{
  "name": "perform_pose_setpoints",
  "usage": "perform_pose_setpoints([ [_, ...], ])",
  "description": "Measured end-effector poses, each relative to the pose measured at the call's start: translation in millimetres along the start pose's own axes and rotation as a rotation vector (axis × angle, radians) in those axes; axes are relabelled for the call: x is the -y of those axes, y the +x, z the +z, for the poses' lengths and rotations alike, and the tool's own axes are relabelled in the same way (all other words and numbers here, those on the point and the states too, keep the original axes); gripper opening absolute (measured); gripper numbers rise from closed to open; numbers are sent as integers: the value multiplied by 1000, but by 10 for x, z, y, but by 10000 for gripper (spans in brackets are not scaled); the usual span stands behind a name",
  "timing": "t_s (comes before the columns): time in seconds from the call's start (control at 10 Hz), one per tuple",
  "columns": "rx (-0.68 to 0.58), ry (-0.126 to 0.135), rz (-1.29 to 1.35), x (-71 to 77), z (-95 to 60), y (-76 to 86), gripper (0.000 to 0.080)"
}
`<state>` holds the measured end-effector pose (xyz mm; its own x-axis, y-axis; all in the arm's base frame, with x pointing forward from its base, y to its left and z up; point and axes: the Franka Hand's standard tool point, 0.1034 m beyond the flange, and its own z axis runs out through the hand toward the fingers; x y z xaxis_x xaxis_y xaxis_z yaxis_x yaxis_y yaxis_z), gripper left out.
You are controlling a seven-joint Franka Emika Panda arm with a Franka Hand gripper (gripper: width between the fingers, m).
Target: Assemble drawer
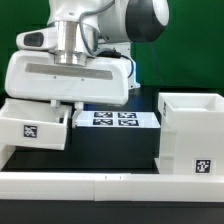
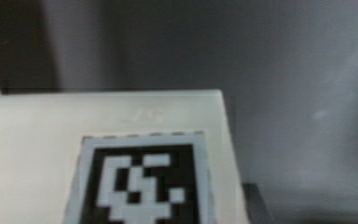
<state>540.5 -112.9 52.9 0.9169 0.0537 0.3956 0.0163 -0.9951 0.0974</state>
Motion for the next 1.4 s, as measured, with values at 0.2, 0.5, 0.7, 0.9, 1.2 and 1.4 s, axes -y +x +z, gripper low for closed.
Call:
perform_pose_setpoints([
  [0.2,5,13,18,29,16,-47,38],
  [0.5,12,29,49,185,56,-60,38],
  [0.7,38,60,71,408,216,-168,38],
  [0.9,49,75,83,478,271,-193,38],
  [1.2,50,74,84,469,274,-198,144],
  [1.4,50,73,90,464,270,-197,424],
])
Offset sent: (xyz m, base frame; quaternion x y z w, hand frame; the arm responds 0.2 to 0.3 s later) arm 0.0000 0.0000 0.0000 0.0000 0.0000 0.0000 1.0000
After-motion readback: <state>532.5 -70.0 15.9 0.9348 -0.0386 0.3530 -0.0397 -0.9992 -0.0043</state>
